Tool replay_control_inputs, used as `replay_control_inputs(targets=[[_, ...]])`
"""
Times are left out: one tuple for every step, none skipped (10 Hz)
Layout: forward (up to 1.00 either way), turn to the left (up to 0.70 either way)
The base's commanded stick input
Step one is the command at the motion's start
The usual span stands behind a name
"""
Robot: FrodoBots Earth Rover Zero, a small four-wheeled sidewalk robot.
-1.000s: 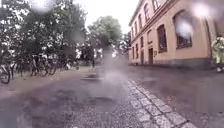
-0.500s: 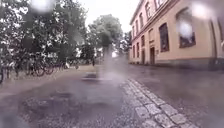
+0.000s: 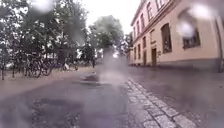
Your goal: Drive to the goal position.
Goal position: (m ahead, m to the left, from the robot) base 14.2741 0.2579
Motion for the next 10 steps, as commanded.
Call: replay_control_inputs(targets=[[0.7,0.0],[0.7,0.0],[0.7,0.0],[0.7,0.0],[0.7,0.0],[0.7,0.0],[0.7,0.0],[0.7,0.0],[0.7,0.0],[0.7,0.0]])
